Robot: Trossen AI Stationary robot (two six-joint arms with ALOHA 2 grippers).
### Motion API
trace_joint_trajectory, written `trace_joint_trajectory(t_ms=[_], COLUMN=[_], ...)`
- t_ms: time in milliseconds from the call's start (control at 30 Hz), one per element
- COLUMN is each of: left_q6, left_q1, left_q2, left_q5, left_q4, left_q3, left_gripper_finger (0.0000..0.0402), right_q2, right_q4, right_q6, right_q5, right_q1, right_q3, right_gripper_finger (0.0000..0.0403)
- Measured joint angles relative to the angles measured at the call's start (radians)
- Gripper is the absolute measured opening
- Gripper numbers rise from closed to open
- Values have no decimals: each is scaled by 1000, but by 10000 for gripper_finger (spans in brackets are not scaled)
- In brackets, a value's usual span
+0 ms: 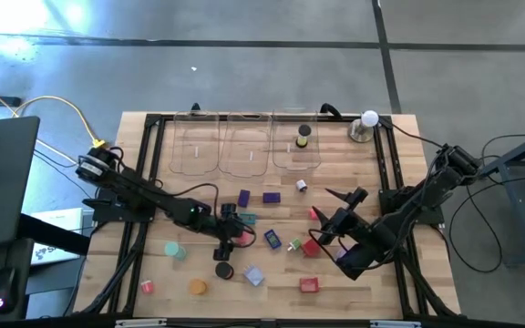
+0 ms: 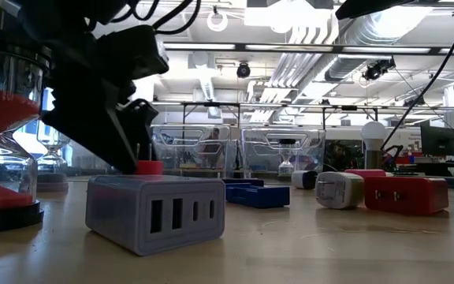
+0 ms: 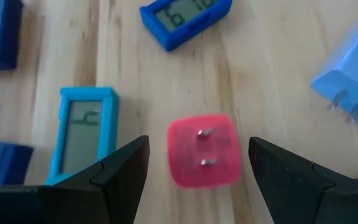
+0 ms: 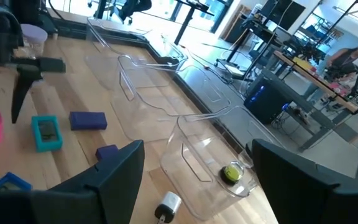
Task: Pick & Place Office items
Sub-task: Put the middle pink charger adapter into the left transparent bin
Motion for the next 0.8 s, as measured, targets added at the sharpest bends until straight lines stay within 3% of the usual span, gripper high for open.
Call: trace_joint_trajectory(t_ms=[400, 567, 800], left_q6=[1, -20, -13], left_q1=[26, 42, 46], left_q2=[26, 49, 53], left_q5=[63, 127, 136], left_q4=[21, 31, 44], left_q3=[0, 0, 0], left_gripper_finger=[252, 216, 151], right_q2=[0, 0, 0], right_q4=[2, 3, 4], right_q6=[0, 0, 0], right_q5=[-5, -5, -5], right_q1=[0, 0, 0], right_q3=[0, 0, 0], right_gripper_finger=[286, 286, 286])
